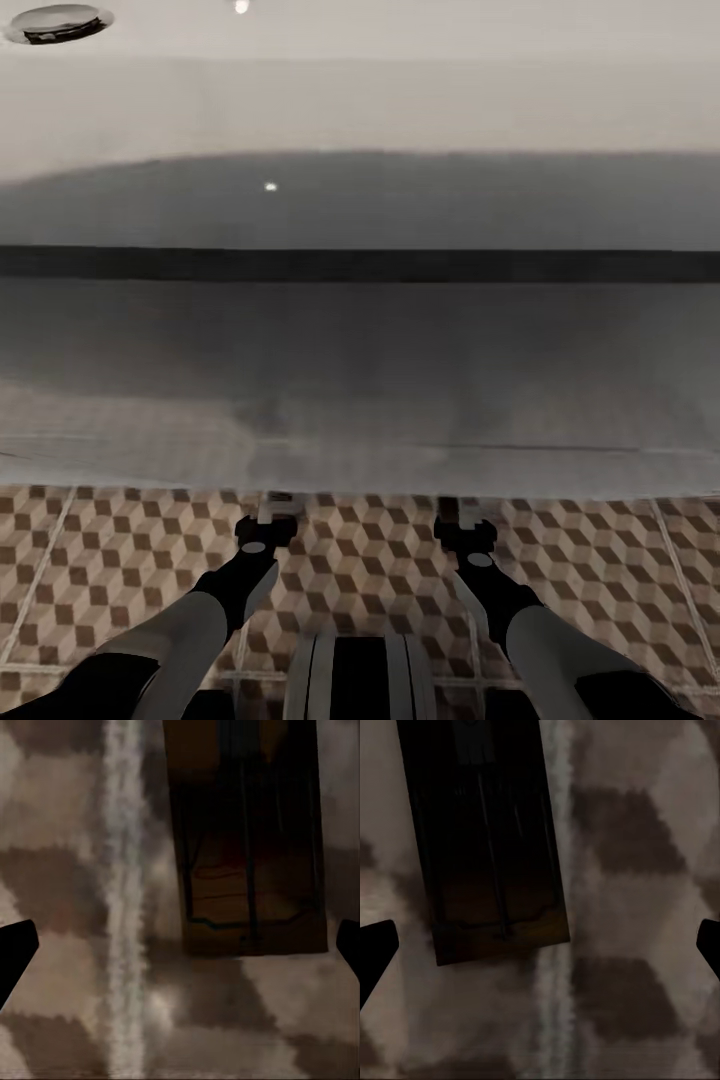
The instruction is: Take the four mousetraps from the cabinet in the bathroom and place them on the bathroom floor. Make sure all four end up on the same floor surface, and ensure that at least two of them are either under or directly next to the same bathroom sink.
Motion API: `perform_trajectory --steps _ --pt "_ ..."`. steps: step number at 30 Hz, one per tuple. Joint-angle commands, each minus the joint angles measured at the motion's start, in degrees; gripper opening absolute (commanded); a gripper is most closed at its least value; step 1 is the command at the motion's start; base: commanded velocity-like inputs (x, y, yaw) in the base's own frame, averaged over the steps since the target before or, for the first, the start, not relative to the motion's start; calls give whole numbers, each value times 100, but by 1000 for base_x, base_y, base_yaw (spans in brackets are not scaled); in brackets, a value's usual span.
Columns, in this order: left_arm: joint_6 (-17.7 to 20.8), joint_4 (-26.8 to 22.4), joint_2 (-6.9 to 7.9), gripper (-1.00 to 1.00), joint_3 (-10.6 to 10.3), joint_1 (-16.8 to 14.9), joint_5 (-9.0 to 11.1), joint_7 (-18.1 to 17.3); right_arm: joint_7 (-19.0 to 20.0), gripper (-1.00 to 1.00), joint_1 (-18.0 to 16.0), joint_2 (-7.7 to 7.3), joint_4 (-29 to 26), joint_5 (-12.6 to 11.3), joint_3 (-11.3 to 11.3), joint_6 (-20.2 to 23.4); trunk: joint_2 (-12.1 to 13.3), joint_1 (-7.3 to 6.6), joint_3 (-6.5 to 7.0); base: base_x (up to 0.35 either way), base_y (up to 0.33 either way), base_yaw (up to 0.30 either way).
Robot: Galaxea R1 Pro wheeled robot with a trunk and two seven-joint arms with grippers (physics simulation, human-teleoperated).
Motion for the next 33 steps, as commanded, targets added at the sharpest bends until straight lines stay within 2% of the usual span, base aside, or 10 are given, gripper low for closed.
perform_trajectory --steps 1,33 --pt "-7 7 1 100 -37 -3 -25 42 -43 100 -3 -2 6 -4 46 -6 -1 -3 -3 -231 0 0" --pt "16 2 -2 100 -30 -3 -16 66 -43 100 -6 -2 7 -4 49 -5 -1 -3 -3 -328 0 0"
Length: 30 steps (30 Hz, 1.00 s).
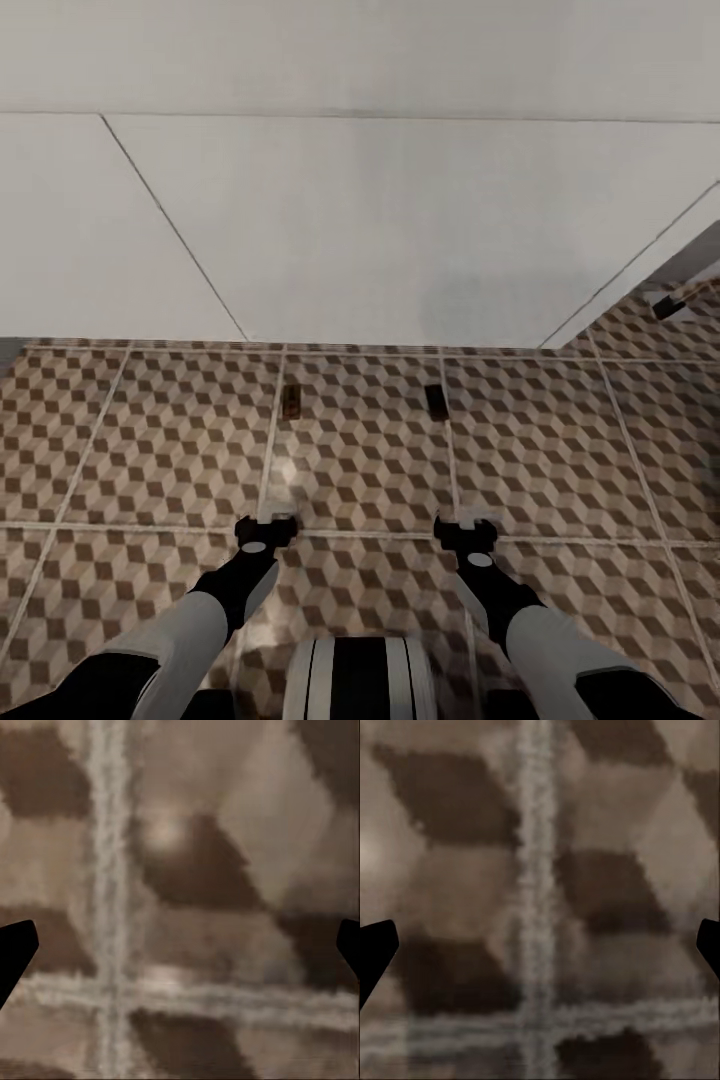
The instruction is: Take the four mousetraps from the cabinet in the bathroom and place them on the bathroom floor. Make sure all four end up on the same floor surface, and ensure that at least two of them are either under or directly next to the same bathroom sink.
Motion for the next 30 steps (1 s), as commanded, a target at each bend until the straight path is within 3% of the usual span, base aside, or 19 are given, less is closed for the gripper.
perform_trajectory --steps 1,18,30 --pt "-7 8 1 100 -36 -3 -24 40 -43 100 -4 -2 7 -4 47 -6 -1 -4 -2 -341 0 0" --pt "-26 8 1 100 -36 -3 -24 -2 -43 100 -1 -2 6 -4 43 -6 -1 -4 -2 -322 0 0" --pt "-56 4 8 100 -36 -3 -24 -17 -43 100 -1 -2 7 -4 45 -6 -1 -4 -2 -80 0 0"
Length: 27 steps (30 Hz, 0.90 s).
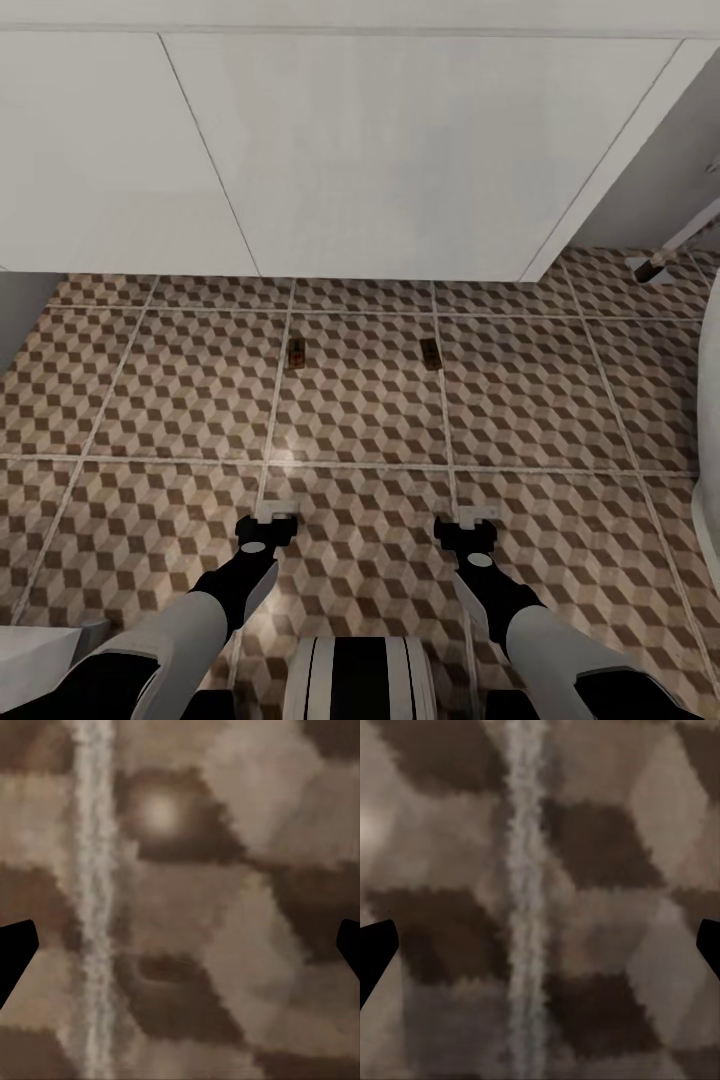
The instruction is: Take the four mousetraps from the cabinet in the bathroom and place them on the bathroom floor. Make sure all four end up on the same floor surface, and ensure that at least two of them are either under or directly next to the same bathroom sink.
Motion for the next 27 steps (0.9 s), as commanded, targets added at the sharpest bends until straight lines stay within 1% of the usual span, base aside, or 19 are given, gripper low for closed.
perform_trajectory --steps 1,27 --pt "-9 5 1 100 -37 -3 -24 42 -43 100 -3 -2 5 -4 46 -6 -1 -1 -3 -16 0 0" --pt "-17 -3 -17 100 -45 -3 -24 26 -43 100 -4 -2 5 2 49 -7 -1 -1 -3 -3 0 0"
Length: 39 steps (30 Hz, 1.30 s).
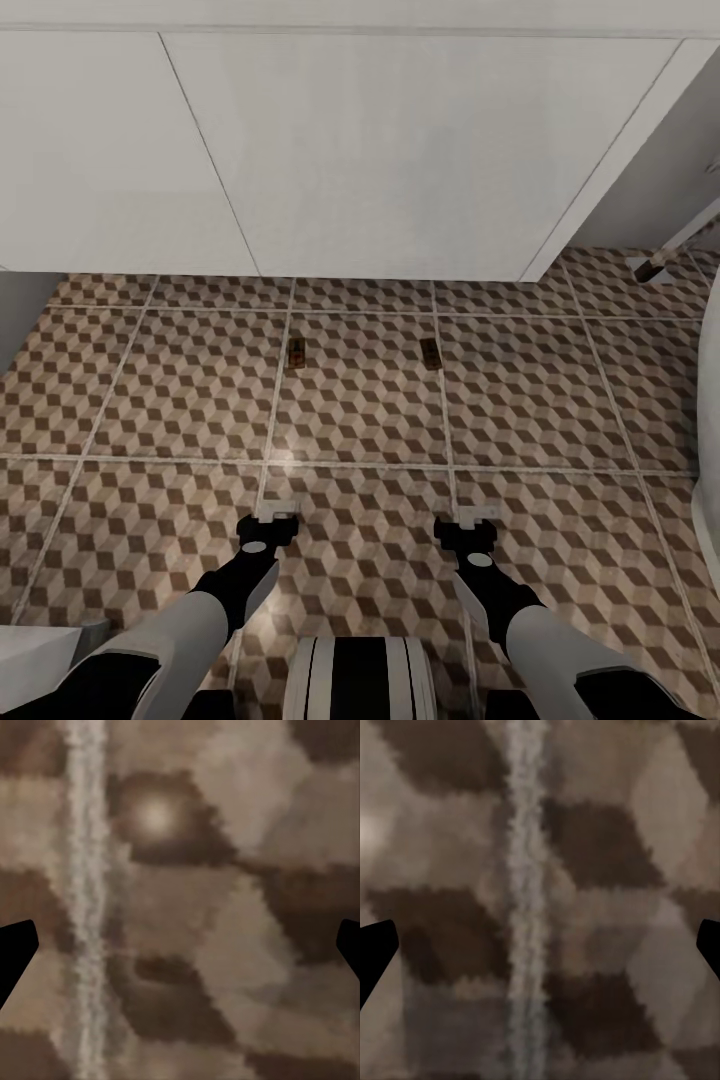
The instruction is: Take the four mousetraps from the cabinet in the bathroom and place them on the bathroom floor. Make sure all four end up on the same floor surface, and ensure that at least two of them are either under or directly next to the same bathroom sink.
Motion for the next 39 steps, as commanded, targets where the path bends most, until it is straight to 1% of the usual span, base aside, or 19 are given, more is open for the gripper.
perform_trajectory --steps 1,17,37,39 --pt "-8 7 1 100 -37 -3 -24 42 -44 100 -3 -2 6 -3 46 -6 -1 -1 -3 0 0 0" --pt "14 13 -60 100 -38 -3 -24 71 -44 100 -5 -2 3 -1 49 -6 -1 -1 -3 0 0 0" --pt "11 15 -67 100 -38 -3 -23 61 -44 100 -2 -6 0 -1 50 -7 -1 -1 -3 0 0 0" --pt "12 15 -67 100 -38 -3 -23 54 -44 100 -2 -4 0 -1 50 -7 2 -6 42 0 0 0"
